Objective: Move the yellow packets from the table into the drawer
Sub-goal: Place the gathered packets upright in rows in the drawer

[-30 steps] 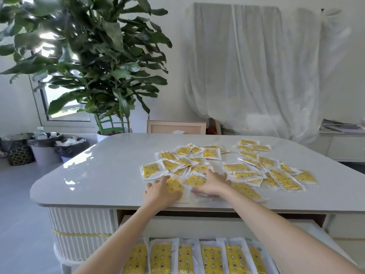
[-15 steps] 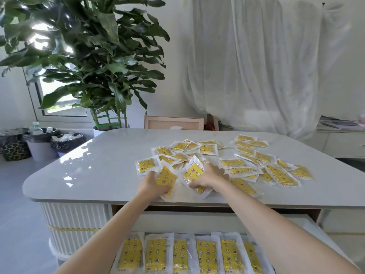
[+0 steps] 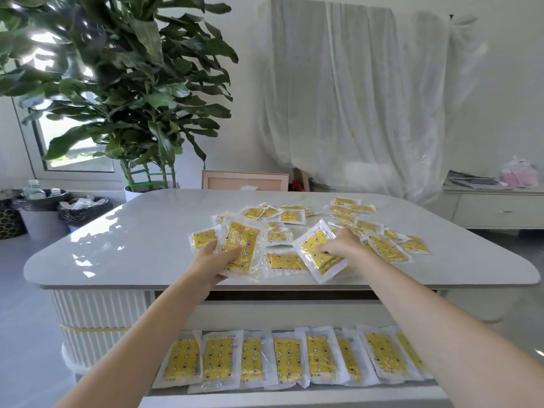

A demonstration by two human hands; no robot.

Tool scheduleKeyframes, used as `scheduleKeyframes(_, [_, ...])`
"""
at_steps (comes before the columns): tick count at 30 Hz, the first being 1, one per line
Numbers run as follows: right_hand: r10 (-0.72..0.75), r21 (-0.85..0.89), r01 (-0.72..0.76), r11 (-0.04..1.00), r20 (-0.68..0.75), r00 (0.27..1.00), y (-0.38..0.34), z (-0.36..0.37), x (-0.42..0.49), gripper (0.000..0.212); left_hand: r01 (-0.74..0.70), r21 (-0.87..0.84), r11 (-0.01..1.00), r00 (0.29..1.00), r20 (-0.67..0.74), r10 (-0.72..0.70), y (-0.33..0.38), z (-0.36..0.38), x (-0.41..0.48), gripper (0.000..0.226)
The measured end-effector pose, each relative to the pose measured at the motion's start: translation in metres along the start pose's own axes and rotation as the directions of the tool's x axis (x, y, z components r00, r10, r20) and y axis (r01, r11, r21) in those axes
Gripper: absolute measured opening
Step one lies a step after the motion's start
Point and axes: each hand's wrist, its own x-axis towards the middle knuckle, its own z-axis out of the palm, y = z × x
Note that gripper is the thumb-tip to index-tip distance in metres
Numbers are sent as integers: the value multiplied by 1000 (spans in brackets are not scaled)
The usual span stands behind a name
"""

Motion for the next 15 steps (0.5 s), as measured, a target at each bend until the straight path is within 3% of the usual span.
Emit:
scheduleKeyframes(4, [117, 142, -131, 981, 98, 988, 23, 1, 1, 60, 18, 3, 1000, 999, 29, -18, 0, 4, -8, 43])
scheduleKeyframes(8, [108, -63, -108, 992, -7, 994, 38, 6, 13, 70, 45, -42, 998, 999, 34, -43, -1, 10, -9, 35])
scheduleKeyframes(15, [122, -146, -118, 982, 21, 992, 31, 1, 15, 73, 55, -53, 997, 998, 46, -52, 1, 12, -12, 35])
